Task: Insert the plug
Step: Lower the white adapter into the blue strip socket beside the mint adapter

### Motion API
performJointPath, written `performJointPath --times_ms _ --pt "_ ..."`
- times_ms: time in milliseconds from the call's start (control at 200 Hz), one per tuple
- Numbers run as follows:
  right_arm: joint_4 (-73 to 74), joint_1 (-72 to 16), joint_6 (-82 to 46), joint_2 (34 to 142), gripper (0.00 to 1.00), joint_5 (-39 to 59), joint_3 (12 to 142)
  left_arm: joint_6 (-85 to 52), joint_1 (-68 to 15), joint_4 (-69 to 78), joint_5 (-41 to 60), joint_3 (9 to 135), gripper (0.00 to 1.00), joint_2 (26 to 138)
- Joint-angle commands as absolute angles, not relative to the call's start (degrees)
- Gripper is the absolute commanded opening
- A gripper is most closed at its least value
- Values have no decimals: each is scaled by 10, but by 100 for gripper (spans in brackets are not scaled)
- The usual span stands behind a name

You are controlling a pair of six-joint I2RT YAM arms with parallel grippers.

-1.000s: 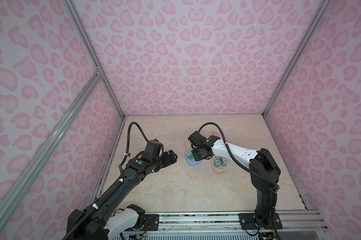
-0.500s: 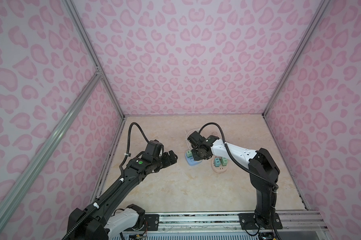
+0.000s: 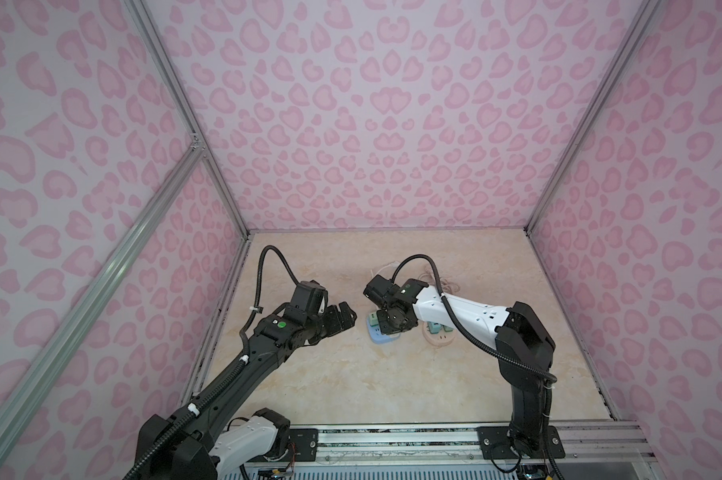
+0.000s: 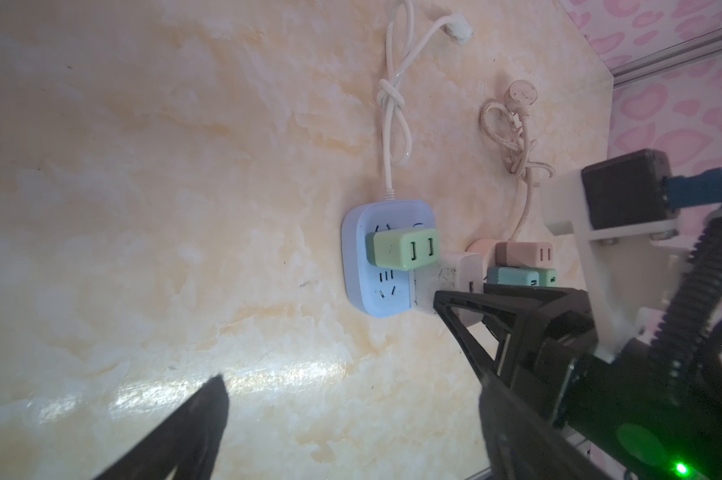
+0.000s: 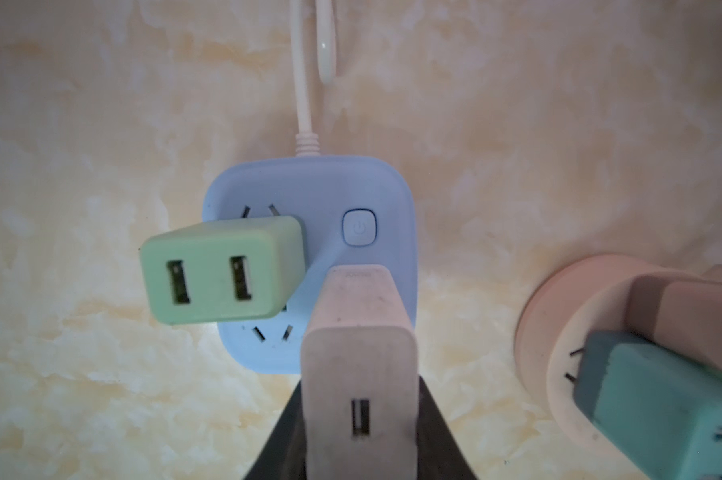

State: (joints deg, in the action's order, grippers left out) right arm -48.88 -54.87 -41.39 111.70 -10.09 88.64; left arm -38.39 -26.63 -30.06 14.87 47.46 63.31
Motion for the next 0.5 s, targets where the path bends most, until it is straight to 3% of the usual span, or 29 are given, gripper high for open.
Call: performJointPath --times_ms 0,70,215,495 --pt "-522 -551 -442 1119 30 -82 879 -376 -267 -289 149 471 96 635" --pt "-514 -551 -448 1108 36 -85 876 -376 -266 -290 150 471 96 636" --pt "-504 -552 -452 1085 59 -97 866 -376 -266 -290 146 472 96 637" --pt "-472 -551 -439 992 71 -114 804 -365 -266 -309 103 486 100 639"
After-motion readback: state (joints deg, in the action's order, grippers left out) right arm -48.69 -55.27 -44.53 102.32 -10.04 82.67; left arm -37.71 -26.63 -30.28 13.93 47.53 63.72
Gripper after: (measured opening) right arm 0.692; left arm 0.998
